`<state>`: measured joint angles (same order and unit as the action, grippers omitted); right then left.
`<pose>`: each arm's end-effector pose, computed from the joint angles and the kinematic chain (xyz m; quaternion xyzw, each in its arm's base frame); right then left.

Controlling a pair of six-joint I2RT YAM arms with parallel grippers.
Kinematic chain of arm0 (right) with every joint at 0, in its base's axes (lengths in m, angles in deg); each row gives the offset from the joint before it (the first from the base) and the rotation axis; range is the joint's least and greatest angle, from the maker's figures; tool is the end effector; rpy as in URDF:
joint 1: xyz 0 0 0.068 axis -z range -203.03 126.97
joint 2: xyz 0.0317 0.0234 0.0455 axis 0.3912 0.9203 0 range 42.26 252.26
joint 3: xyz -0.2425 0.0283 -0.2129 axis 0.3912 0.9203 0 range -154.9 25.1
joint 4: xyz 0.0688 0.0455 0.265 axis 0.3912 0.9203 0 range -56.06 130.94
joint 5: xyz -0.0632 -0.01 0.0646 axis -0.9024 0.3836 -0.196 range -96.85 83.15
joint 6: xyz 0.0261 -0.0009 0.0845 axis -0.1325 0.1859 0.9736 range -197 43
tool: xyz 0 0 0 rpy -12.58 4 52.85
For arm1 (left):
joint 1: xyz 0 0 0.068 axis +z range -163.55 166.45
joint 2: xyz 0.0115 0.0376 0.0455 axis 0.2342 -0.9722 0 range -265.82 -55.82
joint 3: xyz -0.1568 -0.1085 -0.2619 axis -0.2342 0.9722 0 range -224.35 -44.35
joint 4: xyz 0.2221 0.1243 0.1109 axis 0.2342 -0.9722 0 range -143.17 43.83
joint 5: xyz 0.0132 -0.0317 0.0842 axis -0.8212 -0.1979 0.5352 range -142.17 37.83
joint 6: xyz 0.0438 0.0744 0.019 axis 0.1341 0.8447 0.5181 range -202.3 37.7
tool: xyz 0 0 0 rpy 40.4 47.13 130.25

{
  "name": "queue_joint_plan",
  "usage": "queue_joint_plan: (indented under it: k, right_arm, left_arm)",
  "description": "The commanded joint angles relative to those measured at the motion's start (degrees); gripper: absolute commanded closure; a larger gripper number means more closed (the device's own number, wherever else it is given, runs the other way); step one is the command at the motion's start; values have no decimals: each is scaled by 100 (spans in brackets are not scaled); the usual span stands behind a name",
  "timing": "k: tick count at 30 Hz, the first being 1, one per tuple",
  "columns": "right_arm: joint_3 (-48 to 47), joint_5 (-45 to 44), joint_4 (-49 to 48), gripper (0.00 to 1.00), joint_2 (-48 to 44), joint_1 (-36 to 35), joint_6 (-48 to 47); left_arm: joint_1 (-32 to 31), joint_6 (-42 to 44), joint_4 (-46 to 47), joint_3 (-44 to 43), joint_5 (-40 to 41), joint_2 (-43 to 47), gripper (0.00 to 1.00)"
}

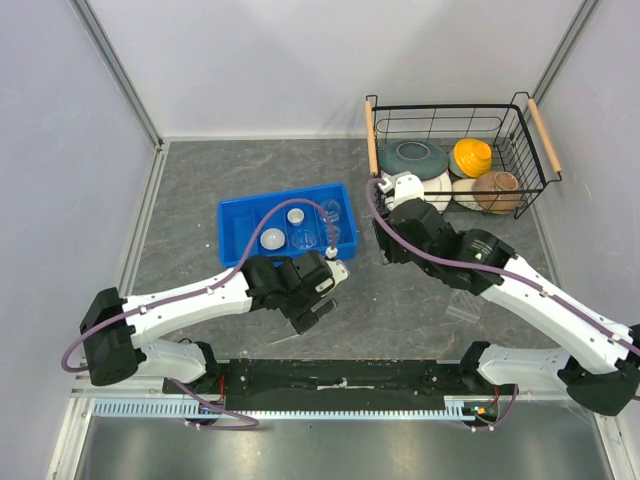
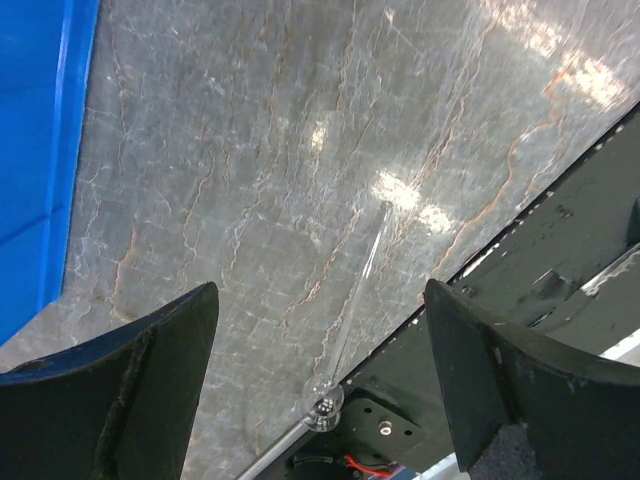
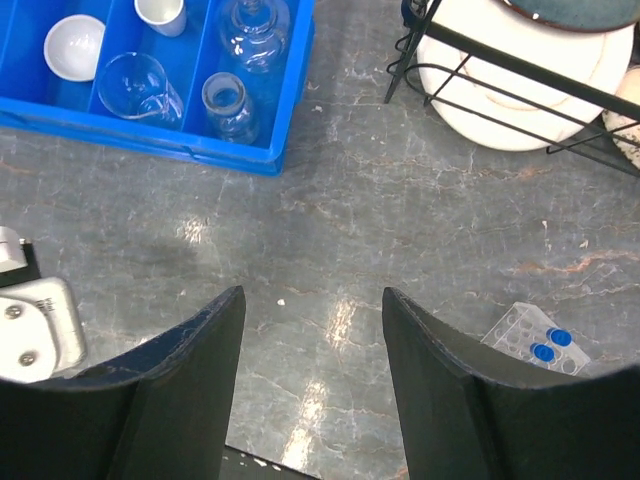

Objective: Organize the chemistry lab equipment

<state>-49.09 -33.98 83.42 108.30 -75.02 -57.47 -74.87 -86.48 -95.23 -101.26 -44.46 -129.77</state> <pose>0.1826 0.1753 0.4043 -0.1547 0.8774 0.0607 0.4500 0.1351 -0.2250 0.2594 0.4546 0.8639 -0.0564 0.2093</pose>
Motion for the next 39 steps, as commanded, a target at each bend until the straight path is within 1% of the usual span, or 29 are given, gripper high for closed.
queue_joint_plan:
  k: [1, 4, 5, 6, 7, 8, 11, 12, 14, 18, 24, 31, 35, 39]
  right_arm:
    - [264, 287, -8, 36, -363, -48, 156]
    - [423, 349, -8, 36, -539, -75, 156]
    - [458, 341, -17, 35, -574, -66, 148]
    - [493, 358, -17, 35, -610, -66, 139]
    - [554, 358, -17, 35, -662, -66, 148]
    - [581, 367, -25, 35, -680, -66, 139]
    - [722, 323, -25, 35, -759, -66, 121]
    - [748, 314, -60, 35, -777, -66, 113]
    - [819, 384, -104, 35, -786, -66, 130]
    - [906, 463, -245, 35, -620, -66, 139]
    - [810, 534, -377, 35, -320, -66, 130]
    - [731, 551, -526, 35, 5, -84, 165]
    - [722, 578, -684, 35, 198, -101, 156]
    - [661, 578, -833, 35, 426, -110, 130]
  left_arm:
    - [-231, 173, -349, -242, 468, -311, 10]
    - [-258, 172, -700, -505, 732, -715, 11]
    - [-275, 242, -789, -584, 880, -1048, 11]
    - [-293, 321, -868, -733, 934, -1199, 12]
    - [-336, 409, -938, -760, 978, -1340, 13]
    - [-372, 671, -1026, -761, 1005, -1576, 13]
    - [-390, 866, -1071, -665, 1058, -1798, 13]
    - [-390, 928, -1036, -612, 962, -1824, 14]
    - [-398, 1138, -905, -367, 682, -1763, 15]
    - [-398, 1209, -641, 47, 531, -1378, 16]
    - [-407, 1385, -596, 162, 337, -1157, 16]
    - [-425, 1578, -614, 303, 232, -1244, 17]
    - [-547, 1693, -526, 530, 135, -1122, 17]
    - [-819, 1816, -421, 707, 12, -841, 18]
